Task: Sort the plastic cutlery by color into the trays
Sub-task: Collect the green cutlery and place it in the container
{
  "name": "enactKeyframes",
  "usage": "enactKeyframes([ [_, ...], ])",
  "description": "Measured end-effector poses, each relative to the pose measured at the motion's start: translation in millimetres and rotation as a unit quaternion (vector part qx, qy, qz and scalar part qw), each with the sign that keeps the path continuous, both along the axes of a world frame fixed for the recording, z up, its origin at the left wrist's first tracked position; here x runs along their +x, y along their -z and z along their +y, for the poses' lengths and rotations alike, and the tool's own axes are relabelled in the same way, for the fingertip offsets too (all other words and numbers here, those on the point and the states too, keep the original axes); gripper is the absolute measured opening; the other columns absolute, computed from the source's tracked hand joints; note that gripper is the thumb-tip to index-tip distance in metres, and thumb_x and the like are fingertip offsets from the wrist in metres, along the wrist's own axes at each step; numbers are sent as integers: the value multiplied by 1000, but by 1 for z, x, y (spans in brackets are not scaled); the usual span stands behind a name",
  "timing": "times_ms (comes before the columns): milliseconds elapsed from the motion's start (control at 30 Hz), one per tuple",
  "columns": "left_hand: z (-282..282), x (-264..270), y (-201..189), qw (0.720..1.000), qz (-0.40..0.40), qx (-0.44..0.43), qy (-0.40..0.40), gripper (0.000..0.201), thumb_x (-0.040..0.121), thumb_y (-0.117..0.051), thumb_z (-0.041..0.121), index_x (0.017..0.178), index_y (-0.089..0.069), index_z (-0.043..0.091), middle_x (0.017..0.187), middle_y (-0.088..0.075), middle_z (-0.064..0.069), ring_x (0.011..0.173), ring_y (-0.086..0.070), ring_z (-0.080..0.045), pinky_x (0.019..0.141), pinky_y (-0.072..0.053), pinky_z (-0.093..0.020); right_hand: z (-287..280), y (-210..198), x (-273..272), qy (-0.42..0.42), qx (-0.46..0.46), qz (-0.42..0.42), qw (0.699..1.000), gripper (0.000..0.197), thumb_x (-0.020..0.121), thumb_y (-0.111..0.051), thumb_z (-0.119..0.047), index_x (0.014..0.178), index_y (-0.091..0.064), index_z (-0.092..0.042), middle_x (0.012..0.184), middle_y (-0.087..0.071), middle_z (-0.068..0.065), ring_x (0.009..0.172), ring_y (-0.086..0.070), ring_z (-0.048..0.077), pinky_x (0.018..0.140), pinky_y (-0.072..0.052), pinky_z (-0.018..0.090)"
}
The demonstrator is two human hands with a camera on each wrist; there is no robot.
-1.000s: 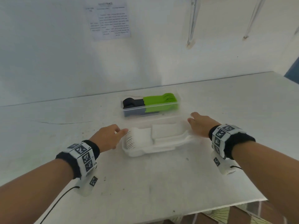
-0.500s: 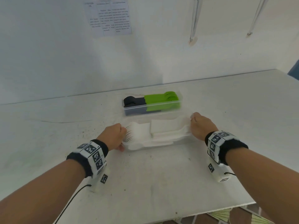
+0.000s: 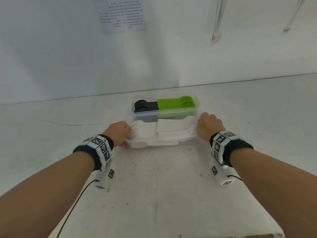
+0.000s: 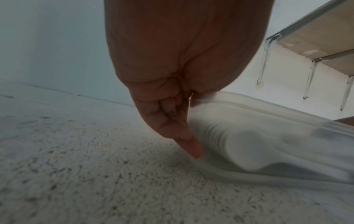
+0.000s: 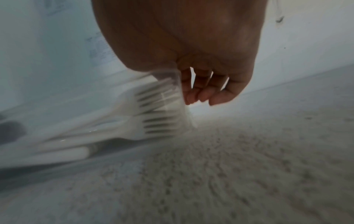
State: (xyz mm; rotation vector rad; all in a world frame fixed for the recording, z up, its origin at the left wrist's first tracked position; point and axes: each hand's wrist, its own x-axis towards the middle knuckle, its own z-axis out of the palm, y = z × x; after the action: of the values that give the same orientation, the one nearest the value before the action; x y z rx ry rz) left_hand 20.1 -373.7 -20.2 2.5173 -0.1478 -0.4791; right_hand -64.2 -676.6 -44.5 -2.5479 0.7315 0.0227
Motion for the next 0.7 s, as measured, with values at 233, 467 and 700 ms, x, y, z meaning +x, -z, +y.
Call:
enactKeyframes([
  [233, 15, -25, -16, 999, -18, -18, 25, 21, 105, -44, 26, 98, -52, 9, 101, -61, -10, 72, -74, -28, 75, -61, -42, -1, -25, -30, -24, 6, -53, 998, 37, 102, -31, -31, 133, -45, -15, 120, -62, 13, 105, -60, 36, 94, -48, 48],
  [467, 45, -84, -16, 997, 14, -18, 80, 22, 104, -45, 25, 96, -54, 7, 102, -64, -12, 69, -74, -26, 69, -60, -36, 2, -33, -93, -84, 51, 4, 995, 26, 98, -41, -32, 124, -46, -28, 103, -65, 5, 90, -62, 26, 88, -51, 43],
  [700, 60, -118, 1, 995, 30, -17, 95, 30, 107, -41, 31, 89, -54, 10, 93, -65, -10, 70, -74, -30, 56, -52, -28, 0, -19, -109, -121, 70, 66, 988, 17, 100, -38, -32, 111, -50, -28, 93, -65, 4, 82, -61, 23, 77, -50, 38],
])
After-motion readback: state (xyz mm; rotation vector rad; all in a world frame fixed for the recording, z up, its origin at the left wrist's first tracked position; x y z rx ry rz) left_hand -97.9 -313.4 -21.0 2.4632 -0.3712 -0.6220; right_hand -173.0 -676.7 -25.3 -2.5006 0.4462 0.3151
